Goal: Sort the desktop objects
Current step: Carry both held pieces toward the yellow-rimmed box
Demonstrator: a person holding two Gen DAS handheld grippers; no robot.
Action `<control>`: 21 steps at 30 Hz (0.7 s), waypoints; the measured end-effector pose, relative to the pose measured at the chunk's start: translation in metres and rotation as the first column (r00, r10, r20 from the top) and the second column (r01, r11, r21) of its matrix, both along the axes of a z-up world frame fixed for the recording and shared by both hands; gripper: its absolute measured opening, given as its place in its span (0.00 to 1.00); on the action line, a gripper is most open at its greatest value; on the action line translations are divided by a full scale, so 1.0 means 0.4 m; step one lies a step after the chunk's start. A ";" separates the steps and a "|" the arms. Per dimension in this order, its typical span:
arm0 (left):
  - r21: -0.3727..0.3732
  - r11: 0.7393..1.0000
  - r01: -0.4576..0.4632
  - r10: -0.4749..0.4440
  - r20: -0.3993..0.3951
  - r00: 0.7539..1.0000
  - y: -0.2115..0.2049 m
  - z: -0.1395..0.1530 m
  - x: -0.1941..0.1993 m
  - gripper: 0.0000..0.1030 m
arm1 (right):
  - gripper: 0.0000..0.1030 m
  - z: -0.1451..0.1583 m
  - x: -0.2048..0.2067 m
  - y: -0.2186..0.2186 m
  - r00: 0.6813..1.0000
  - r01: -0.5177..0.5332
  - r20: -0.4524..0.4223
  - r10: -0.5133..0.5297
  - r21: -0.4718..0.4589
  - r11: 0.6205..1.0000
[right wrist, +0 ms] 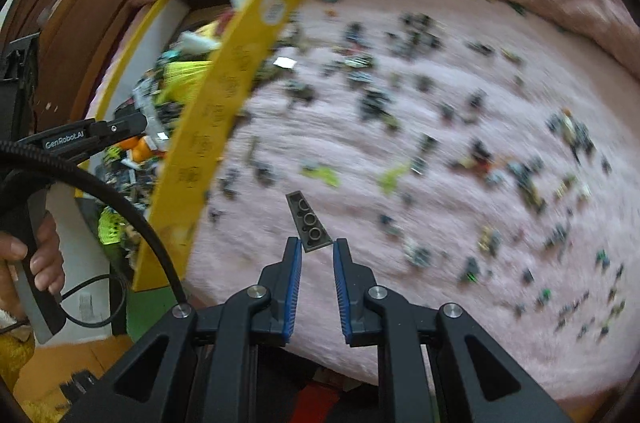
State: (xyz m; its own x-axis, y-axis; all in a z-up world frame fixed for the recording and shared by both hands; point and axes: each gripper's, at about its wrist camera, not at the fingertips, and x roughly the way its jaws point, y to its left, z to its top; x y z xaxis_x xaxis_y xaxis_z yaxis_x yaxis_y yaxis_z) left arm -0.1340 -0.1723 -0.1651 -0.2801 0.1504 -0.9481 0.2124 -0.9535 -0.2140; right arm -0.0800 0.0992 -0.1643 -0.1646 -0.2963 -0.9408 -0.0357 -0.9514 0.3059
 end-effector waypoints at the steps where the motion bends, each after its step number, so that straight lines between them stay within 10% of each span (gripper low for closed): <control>1: -0.007 1.000 -0.022 0.022 0.000 1.000 -0.034 0.003 0.005 0.05 | 0.16 0.006 -0.011 -0.020 1.000 -0.020 -0.004 0.020 0.000 1.000; 21: -0.137 0.956 -0.261 0.277 0.112 0.954 -0.517 -0.072 0.108 0.08 | 0.16 0.013 -0.181 -0.401 0.952 -0.307 -0.007 0.307 -0.004 0.952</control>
